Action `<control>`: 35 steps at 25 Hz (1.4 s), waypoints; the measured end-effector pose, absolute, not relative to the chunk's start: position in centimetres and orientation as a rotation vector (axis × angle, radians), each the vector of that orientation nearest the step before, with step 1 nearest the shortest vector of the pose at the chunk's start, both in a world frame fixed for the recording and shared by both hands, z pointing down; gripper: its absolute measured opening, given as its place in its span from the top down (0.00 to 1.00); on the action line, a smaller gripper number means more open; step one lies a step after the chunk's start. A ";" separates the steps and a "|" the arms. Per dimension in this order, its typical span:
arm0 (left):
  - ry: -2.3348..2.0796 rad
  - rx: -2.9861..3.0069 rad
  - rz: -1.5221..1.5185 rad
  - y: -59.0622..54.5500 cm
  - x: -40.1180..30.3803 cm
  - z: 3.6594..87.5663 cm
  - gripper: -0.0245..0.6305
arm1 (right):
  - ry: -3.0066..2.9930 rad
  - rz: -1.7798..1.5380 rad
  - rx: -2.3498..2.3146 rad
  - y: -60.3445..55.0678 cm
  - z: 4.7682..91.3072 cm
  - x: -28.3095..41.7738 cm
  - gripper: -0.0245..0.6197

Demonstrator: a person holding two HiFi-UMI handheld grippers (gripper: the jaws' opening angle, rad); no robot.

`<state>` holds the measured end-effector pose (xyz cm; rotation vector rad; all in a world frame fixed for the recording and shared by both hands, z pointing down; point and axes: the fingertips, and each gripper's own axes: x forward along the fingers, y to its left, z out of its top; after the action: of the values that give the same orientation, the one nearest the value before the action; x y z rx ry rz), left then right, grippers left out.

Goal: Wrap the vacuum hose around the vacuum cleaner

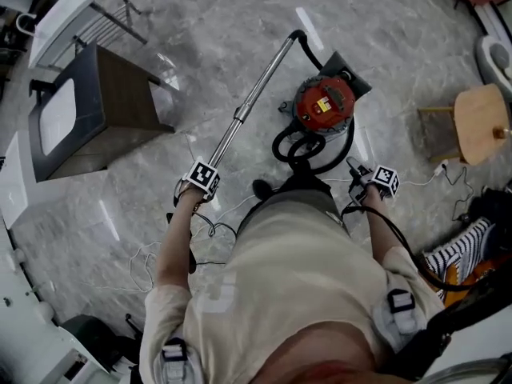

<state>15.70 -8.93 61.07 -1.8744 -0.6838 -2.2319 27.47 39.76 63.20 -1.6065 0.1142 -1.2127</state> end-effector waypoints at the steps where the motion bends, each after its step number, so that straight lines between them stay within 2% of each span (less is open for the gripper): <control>1: -0.665 -1.858 -2.256 -9.2 15.8 60.8 0.92 | 0.094 -1.212 -1.583 40.5 64.1 27.3 0.45; 10: -0.576 -1.801 -2.416 -9.4 16.4 58.4 0.92 | 0.454 -1.438 -1.487 39.0 66.0 32.2 0.45; 15: -0.601 -1.796 -2.508 -11.2 15.2 58.9 0.92 | 0.552 -1.567 -1.542 38.2 66.4 32.7 0.45; 23: -0.705 -1.774 -2.619 -19.7 15.1 64.4 0.93 | 0.335 -1.571 -1.589 34.1 66.0 26.3 0.45; 29: -0.829 -1.698 -2.576 -28.6 16.6 68.4 0.93 | 0.234 -1.461 -1.604 24.0 62.4 20.6 0.45; 35: -0.865 -1.623 -2.603 -32.3 17.4 71.5 0.93 | 0.309 -1.516 -1.636 17.1 58.7 16.5 0.45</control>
<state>17.36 -32.26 71.54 -1.6227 -0.8650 -2.6033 16.53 17.06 58.67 -1.6361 0.3094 -1.5157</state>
